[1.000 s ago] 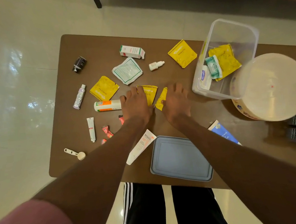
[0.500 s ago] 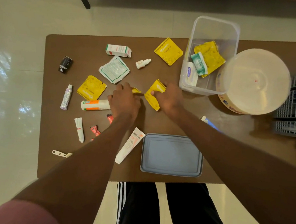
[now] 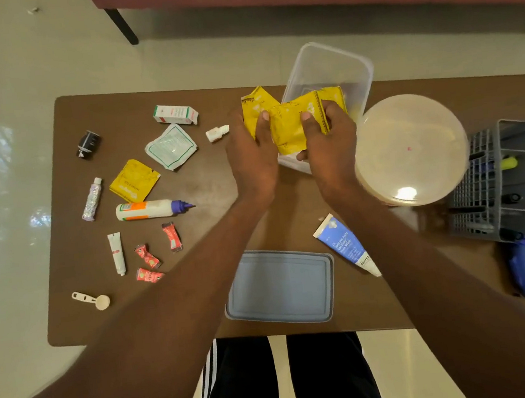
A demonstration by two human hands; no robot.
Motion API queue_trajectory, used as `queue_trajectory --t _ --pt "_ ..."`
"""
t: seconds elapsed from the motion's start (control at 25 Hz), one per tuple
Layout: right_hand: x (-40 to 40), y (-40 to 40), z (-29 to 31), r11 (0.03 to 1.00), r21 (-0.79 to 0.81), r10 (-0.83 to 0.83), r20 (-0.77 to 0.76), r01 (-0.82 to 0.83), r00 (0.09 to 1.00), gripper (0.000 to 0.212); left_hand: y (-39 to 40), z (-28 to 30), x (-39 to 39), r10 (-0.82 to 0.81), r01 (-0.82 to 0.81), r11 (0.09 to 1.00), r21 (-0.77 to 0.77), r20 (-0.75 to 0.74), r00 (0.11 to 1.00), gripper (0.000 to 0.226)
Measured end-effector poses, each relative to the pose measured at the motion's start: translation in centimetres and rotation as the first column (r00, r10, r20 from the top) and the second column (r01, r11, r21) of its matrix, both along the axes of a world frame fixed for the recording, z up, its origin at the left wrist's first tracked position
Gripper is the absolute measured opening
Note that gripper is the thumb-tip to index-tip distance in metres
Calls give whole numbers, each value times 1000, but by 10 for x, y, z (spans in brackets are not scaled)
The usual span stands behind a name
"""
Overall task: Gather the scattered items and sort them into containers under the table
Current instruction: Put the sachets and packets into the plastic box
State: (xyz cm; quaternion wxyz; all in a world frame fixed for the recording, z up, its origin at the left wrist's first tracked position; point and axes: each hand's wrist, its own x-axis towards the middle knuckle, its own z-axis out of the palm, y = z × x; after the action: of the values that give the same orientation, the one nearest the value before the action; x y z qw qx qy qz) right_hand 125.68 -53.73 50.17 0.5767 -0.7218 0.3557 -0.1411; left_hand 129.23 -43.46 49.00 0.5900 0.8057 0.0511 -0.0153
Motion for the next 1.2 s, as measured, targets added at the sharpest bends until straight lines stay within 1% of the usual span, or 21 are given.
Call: queue_trajectory --t 0.04,0.12,0.2,0.24,0.28,0.36,0.44,0.48,0.52,0.56,0.6,0.64,0.72,0.8,0.84,0.92,0.96,1.0,1.08,1.16,1.2 --pt "-1 -9 0 999 -33 -41 -14 41 999 22 -4 0 1 -7 7 1000 4 22 1000 30" --pt "-3 -31 -3 980 -179 -99 -57 87 993 22 -13 -3 1 -94 82 990 112 111 989 29" --pt "-2 -51 -3 950 -312 -66 -152 15 986 27 -23 -4 1 -273 218 934 282 173 946 25" --pt "0 -60 -4 918 -390 -20 -217 -68 976 28 -29 -4 1 -358 279 879 385 148 922 25" --pt "3 -70 -6 876 -452 31 -292 -167 956 30 -34 -4 1 -418 320 801 505 89 904 28" --pt "13 -88 -10 782 -513 128 -423 -354 897 31 -42 -1 2 -455 376 594 711 -88 886 36" --pt "25 -100 -13 681 -518 221 -528 -517 820 28 -47 -3 3 -491 485 404 776 -264 830 36" --pt "30 -104 -15 623 -504 268 -580 -598 769 25 -49 -6 3 -504 544 327 772 -344 792 37" --pt "35 -105 -17 553 -492 303 -634 -673 712 22 -50 -11 2 -506 587 284 758 -401 763 40" --pt "37 -105 -18 477 -487 317 -682 -732 660 22 -49 -15 0 -497 612 280 740 -433 752 41" --pt "37 -104 -19 411 -489 316 -716 -770 623 22 -47 -18 -2 -488 624 304 720 -445 751 40" --pt "37 -103 -20 374 -493 309 -732 -785 607 22 -44 -20 -4 -486 630 334 701 -444 753 37" --pt "34 -101 -23 372 -504 300 -730 -780 615 25 -37 -20 -12 -504 630 391 671 -417 757 30" --pt "28 -95 -24 390 -541 287 -698 -745 657 27 -28 -16 -21 -536 588 443 677 -325 779 26" --pt "26 -90 -24 398 -581 273 -664 -710 696 26 -22 -15 -24 -546 545 482 686 -251 799 25" --pt "20 -80 -23 452 -650 259 -560 -611 787 23 -9 -12 -28 -523 433 598 674 -81 849 23" --pt "19 -73 -22 493 -664 264 -502 -563 824 22 -2 -10 -28 -494 388 645 658 -27 869 22" --pt "19 -66 -23 532 -668 276 -445 -521 852 20 6 -10 -26 -480 369 671 643 -3 877 21" --pt "22 -50 -26 602 -657 311 -330 -454 891 20 21 -9 -22 -509 382 673 633 23 860 21" --pt "28 -30 -29 673 -616 367 -202 -409 908 21 34 -9 -19 -520 375 678 633 51 853 23" --pt "31 -19 -29 699 -596 397 -138 -396 908 21 41 -10 -15 -485 348 698 625 56 873 22"
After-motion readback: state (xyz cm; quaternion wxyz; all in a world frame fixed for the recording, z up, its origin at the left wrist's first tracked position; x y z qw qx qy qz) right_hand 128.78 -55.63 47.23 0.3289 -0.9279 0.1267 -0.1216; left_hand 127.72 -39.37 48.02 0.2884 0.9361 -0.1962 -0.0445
